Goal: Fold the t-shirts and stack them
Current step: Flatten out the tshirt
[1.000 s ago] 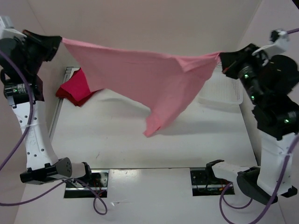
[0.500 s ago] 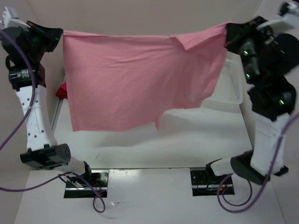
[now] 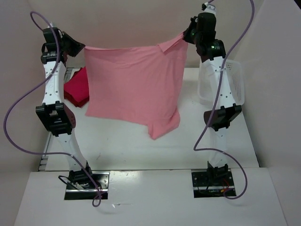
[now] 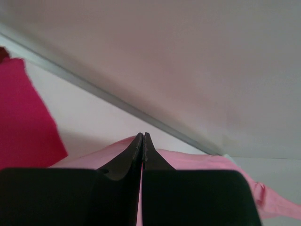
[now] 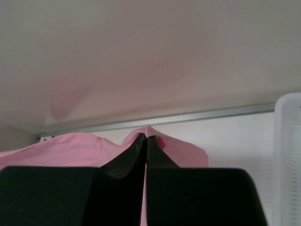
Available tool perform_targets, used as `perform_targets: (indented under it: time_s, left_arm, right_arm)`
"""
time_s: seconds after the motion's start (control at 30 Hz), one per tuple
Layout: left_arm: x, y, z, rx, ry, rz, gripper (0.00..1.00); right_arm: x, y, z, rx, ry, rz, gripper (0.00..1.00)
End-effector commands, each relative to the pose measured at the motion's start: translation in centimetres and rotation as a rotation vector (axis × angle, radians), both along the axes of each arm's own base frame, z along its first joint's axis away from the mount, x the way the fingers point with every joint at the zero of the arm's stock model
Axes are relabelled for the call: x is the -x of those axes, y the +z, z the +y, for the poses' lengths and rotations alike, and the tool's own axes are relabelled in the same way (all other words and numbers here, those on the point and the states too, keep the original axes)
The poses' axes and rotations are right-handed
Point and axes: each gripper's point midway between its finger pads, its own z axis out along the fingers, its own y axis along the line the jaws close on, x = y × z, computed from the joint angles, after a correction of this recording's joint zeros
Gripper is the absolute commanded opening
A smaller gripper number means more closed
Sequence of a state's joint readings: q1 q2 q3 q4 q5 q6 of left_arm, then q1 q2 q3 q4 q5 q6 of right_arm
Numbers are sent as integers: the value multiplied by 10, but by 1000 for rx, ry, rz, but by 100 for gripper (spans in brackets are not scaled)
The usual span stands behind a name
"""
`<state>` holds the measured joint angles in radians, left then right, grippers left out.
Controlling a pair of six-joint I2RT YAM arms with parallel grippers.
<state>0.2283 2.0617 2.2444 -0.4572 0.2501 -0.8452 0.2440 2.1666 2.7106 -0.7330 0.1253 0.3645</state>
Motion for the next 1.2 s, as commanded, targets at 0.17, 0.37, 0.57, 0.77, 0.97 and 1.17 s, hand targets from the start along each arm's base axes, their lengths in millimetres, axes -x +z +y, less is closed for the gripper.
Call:
perform_targets:
  time_s: [0.17,0.37,0.57,0.77,0.97,1.17]
  left_arm:
    - [42,189,-7,-3,-17,-469,0]
    - [38,140,1,-83,4,-383,0]
    - [57,34,-1,-130,-11,-244,0]
    - [103,-96,-11,-109,-30,-27,0]
    - [164,-191,-15,-148,-28,193,0]
    - [202,-205,-16,-181,-28,318,0]
  right_arm:
    - [145,253,-55,-162,-75,-640,1]
    - [113,160,-49,-84,-85,-353,1]
    - [136,21,-50,-21,-63,-68,1]
    - [191,-162,-55,5,-28,316,1]
    - [266,-232,-48,-60,51,539,1]
    - [304,-233,-44,-99,84,643,1]
